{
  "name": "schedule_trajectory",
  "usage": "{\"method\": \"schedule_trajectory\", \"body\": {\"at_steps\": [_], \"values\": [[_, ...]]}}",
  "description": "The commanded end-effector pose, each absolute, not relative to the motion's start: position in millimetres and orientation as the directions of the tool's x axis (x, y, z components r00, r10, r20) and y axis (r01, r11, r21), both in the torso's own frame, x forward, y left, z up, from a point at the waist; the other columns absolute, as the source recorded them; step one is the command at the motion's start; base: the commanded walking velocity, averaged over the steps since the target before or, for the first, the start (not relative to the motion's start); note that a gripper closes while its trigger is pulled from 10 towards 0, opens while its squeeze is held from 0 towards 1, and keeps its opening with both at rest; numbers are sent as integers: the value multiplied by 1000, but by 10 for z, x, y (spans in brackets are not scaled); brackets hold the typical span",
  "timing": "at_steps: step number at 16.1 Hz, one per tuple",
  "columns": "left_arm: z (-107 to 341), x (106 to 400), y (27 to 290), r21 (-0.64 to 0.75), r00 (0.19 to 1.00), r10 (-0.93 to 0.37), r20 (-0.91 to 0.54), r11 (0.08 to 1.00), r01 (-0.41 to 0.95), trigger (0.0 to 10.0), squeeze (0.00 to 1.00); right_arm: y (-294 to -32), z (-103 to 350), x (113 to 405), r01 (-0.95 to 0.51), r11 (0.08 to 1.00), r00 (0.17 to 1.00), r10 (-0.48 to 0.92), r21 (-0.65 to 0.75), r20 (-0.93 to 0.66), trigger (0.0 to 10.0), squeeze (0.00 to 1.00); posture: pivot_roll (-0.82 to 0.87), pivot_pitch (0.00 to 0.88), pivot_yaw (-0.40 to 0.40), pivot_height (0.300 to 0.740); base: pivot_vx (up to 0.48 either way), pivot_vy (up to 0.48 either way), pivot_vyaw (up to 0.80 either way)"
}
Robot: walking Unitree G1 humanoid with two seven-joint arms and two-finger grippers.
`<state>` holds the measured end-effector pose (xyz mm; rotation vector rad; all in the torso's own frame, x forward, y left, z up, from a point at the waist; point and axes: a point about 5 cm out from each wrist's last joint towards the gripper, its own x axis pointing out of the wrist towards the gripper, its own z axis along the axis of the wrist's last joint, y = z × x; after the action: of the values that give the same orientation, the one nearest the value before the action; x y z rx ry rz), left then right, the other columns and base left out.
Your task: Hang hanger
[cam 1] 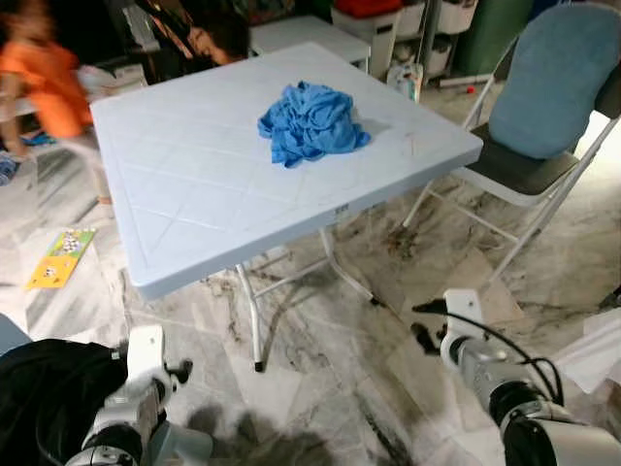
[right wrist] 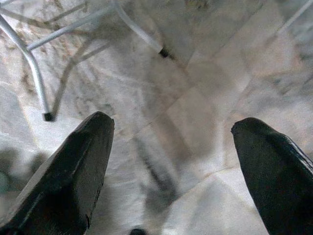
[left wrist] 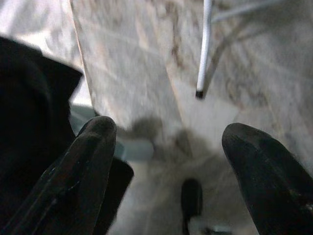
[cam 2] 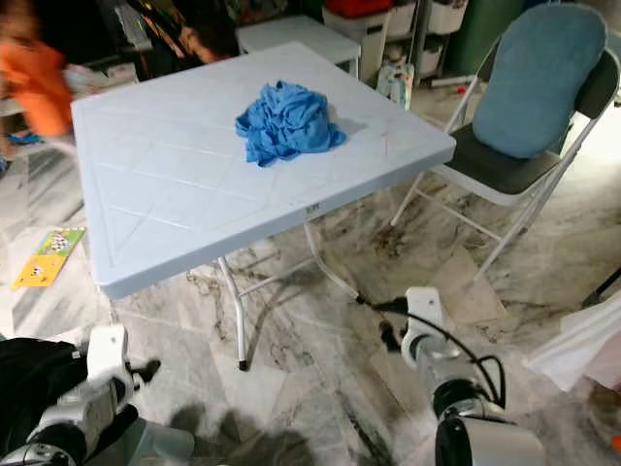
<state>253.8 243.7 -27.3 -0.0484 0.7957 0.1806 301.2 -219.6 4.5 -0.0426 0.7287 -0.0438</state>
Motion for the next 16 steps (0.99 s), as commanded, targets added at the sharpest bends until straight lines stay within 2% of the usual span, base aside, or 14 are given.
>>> {"method": "schedule_trajectory", "body": {"at_steps": [1,3,5,7,8,10,11,12,15,16], "values": [[-274,2500,2438,50,694,139,-706,988,-147,10000,0,-2213,106,3062,9,998,757,-45,-58,-652,10000,0,-112,0,55,740,0,0,0],[-204,2497,2369,86,753,117,-648,993,-81,10000,0,-2216,174,3115,-3,1000,779,-10,-20,-627,10000,0,-105,0,48,740,0,0,0],[65,2404,2180,100,865,83,-496,994,-39,10000,0,-2195,293,3175,-56,998,822,46,1,-567,10000,0,-95,0,38,740,0,0,0],[415,2350,2053,159,951,83,-298,987,-36,10000,0,-2092,419,3183,-119,993,863,113,20,-492,10000,0,-92,0,30,740,0,0,0],[677,2333,1938,215,986,60,-153,976,-26,10000,0,-2010,553,3186,-120,993,913,114,8,-391,10000,0,-86,0,27,740,0,0,0],[913,2312,1813,239,1000,1,-28,971,6,10000,0,-1912,664,3144,-132,991,941,128,8,-313,10000,0,-92,0,38,740,0,0,0],[1006,2306,1731,209,999,-38,-7,977,38,10000,0,-1825,707,3076,-167,984,940,178,62,-291,10000,0,-98,0,47,740,0,0,0],[1059,2310,1681,206,998,-67,10,976,63,10000,0,-1802,723,3038,-167,984,946,177,60,-273,10000,0,-107,0,54,740,0,0,0],[1067,2304,1547,168,991,-131,13,978,127,10000,0,-1780,792,2905,-133,984,966,157,122,-207,10000,0,-127,0,65,740,0,0,0],[977,2286,1557,110,992,-121,-25,986,123,10000,0,-1774,839,2822,-134,983,973,155,125,-173,10000,0,-135,0,66,740,0,0,0]]}}
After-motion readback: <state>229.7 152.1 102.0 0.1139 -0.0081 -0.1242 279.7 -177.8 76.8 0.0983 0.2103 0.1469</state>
